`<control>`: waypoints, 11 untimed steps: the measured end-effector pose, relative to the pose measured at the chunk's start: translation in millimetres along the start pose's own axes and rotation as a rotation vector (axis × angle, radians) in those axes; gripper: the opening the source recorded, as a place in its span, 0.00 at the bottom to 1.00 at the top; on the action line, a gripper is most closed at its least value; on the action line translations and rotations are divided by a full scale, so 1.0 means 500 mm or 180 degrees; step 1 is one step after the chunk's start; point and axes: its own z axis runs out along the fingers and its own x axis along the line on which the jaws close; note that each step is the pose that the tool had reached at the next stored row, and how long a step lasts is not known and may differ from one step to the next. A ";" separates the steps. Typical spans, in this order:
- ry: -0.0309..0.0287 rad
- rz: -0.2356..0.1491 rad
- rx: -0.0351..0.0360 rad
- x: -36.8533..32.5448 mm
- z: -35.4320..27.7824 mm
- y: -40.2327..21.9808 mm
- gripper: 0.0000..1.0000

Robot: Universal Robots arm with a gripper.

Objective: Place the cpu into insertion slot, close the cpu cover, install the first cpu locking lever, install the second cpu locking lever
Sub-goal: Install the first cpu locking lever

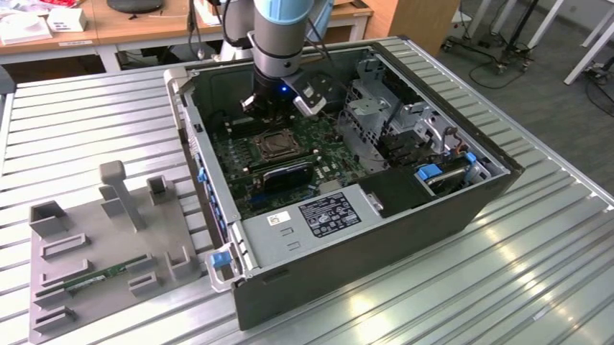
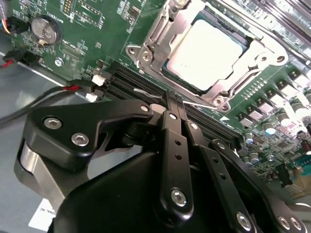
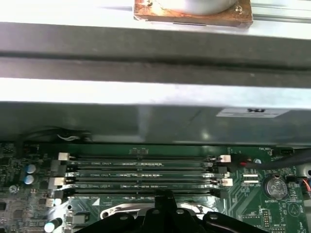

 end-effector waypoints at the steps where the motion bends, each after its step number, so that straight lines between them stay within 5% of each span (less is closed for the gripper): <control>1: -0.0002 0.0000 0.0000 0.002 -0.001 0.001 0.11; 11: -0.0020 -0.0005 -0.0001 0.015 -0.010 0.010 0.11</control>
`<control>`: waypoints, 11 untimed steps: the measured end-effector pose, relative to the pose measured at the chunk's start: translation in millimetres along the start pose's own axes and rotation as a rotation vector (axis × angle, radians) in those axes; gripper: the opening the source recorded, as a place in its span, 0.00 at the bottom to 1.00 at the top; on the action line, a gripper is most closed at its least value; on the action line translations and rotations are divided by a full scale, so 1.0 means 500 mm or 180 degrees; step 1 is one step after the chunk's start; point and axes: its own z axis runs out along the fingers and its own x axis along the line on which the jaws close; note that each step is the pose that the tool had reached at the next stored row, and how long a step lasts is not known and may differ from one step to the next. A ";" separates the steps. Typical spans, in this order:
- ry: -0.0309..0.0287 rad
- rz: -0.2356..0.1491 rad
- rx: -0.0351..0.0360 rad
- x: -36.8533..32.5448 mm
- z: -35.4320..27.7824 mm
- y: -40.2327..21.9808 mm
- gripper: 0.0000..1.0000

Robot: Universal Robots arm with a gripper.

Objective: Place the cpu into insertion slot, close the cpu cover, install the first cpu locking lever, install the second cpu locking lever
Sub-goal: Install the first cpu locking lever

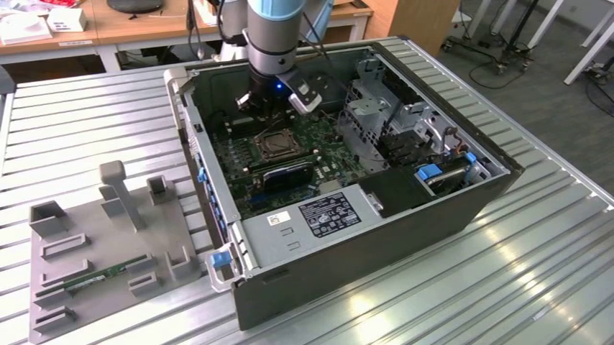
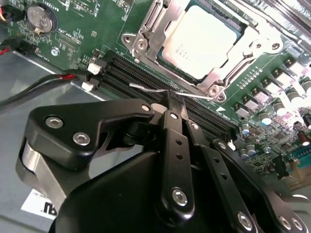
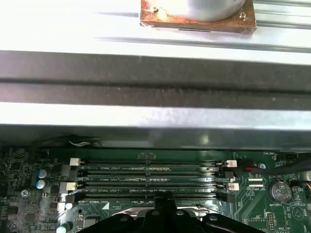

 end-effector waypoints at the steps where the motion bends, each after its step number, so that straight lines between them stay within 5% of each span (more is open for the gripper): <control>1: -0.0003 -0.0001 0.0000 0.000 -0.002 0.001 0.11; 11: -0.0010 0.0010 0.0001 0.001 -0.005 0.002 0.11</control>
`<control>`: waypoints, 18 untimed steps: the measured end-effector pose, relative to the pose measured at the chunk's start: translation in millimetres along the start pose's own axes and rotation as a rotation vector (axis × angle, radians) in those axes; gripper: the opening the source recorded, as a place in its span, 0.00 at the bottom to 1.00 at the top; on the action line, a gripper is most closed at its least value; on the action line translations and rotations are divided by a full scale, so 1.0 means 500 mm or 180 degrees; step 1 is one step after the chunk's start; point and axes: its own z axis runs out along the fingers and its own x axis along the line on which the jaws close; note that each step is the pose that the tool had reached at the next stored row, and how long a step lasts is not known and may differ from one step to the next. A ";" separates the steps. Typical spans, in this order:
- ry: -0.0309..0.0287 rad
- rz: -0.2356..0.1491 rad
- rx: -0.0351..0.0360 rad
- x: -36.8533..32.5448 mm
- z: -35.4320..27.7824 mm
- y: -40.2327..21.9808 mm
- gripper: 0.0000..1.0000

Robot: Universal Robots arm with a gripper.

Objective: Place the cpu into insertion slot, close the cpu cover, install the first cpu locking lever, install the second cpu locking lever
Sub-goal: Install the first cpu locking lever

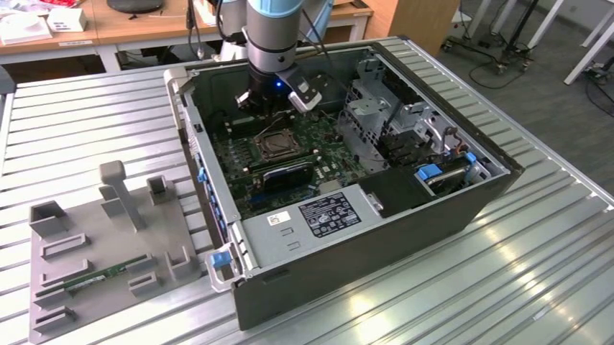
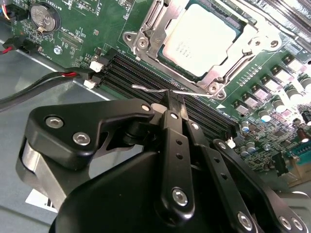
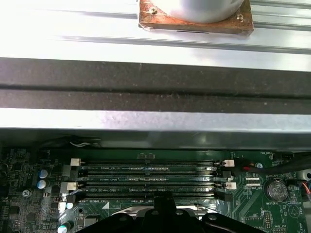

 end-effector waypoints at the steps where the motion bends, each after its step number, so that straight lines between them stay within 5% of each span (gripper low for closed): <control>1: 0.0000 0.0000 0.0000 0.000 0.000 0.000 0.11; 18: 0.0000 0.0000 -0.0001 -0.007 0.007 -0.002 0.11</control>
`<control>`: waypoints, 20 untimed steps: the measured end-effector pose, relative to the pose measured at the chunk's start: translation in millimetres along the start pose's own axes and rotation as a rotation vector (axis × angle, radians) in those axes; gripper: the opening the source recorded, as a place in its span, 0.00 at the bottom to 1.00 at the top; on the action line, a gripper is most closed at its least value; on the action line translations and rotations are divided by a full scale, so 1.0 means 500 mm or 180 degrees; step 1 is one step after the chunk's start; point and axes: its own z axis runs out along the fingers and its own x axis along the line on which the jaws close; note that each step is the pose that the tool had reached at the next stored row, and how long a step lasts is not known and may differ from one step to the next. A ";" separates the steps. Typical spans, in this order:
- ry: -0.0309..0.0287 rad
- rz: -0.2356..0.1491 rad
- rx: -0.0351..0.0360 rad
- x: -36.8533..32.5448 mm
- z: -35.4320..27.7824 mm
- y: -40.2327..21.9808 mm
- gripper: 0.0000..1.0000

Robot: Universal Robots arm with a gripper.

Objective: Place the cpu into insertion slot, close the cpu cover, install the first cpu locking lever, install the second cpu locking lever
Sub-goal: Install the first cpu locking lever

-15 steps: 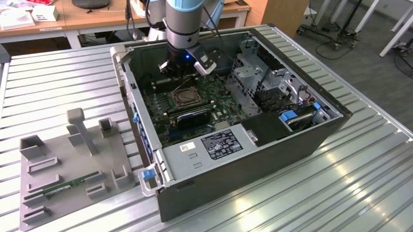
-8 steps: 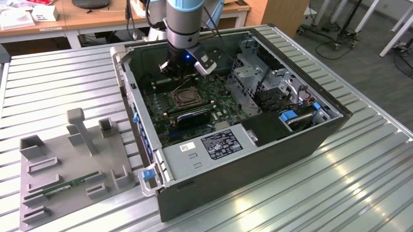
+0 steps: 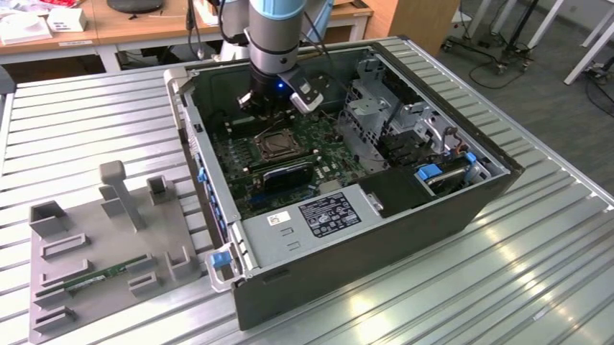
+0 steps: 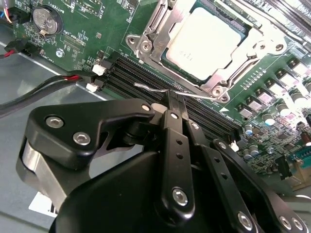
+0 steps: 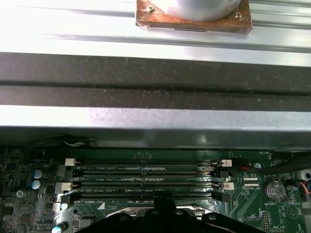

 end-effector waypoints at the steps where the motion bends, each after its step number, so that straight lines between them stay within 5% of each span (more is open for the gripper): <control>1: 0.0000 0.0000 0.0000 0.000 0.001 0.000 0.11; 20: 0.0000 0.0000 0.0005 -0.003 0.025 -0.012 0.11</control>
